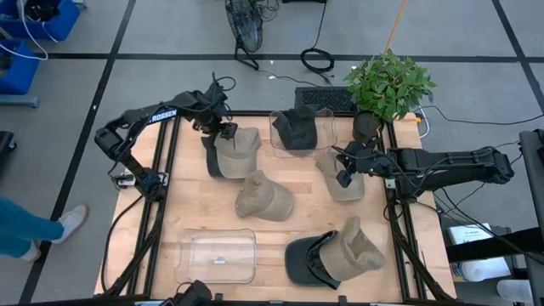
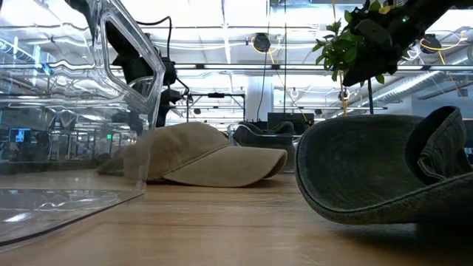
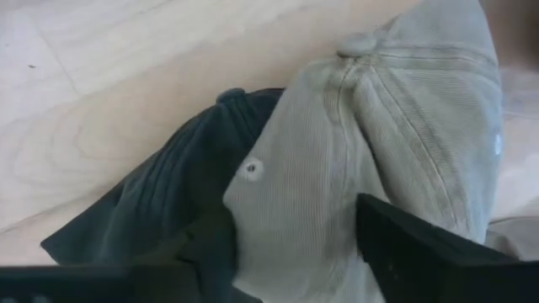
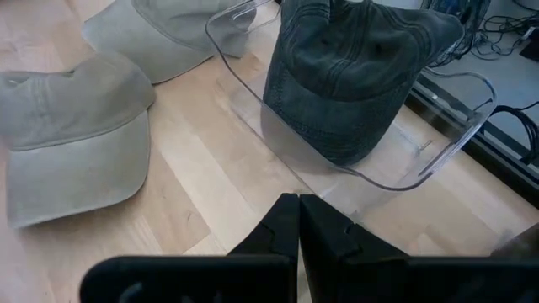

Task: Pick & Place hat
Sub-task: Put the brown cap into the bottom transparent bin

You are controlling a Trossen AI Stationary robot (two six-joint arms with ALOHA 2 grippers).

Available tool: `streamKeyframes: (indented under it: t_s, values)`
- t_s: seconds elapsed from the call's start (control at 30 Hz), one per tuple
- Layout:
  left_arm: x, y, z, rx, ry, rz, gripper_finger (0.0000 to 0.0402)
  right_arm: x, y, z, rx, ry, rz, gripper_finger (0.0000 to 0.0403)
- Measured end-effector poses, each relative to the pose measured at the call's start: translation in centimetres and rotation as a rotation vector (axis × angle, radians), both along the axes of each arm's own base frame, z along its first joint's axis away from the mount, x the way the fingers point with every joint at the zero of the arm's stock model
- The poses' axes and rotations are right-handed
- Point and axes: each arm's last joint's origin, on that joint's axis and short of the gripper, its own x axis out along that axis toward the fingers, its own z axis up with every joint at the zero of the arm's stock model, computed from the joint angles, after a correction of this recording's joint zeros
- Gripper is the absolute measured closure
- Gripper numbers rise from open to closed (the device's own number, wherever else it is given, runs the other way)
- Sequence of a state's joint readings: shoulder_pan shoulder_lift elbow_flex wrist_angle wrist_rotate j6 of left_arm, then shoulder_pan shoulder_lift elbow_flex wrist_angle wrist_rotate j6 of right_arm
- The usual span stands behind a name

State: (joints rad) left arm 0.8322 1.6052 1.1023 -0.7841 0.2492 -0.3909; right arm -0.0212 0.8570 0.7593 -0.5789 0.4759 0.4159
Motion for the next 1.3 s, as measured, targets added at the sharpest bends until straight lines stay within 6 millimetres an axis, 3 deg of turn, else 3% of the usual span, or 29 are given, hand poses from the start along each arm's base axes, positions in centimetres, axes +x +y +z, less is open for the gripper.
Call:
streamKeyframes:
  t_s: [0.23,0.37,0.6,0.8,0.93,1.1,1.3]
  values:
    - [0.5,-0.5,0.2,-0.002,-0.014,-0.029,0.0377,0.0,0.0,0.0,-0.011,0.008,0.011,0.0403]
    - [0.6,-0.5,1.9,0.051,-0.029,-0.043,0.0389,0.0,0.0,0.0,-0.011,0.008,0.011,0.0403]
    - [0.2,-2.7,9.7,0.277,-0.096,-0.078,0.0394,0.0,0.0,0.0,-0.026,0.021,0.028,0.0403]
    - [-0.4,-8.1,15.5,0.421,-0.131,-0.103,0.0394,0.0,0.0,0.0,-0.037,0.029,0.041,0.0403]
    - [-0.4,-12.7,17.9,0.454,-0.208,-0.123,0.0394,0.0,0.0,0.0,-0.039,0.031,0.044,0.0403]
    - [0.4,-18.5,19.3,0.432,-0.322,-0.141,0.0394,0.0,0.0,-0.1,-0.039,0.032,0.044,0.0403]
    - [1.4,-24.9,19.1,0.336,-0.409,-0.136,0.0394,-0.1,0.1,-1.9,-0.019,0.058,0.065,0.0403]
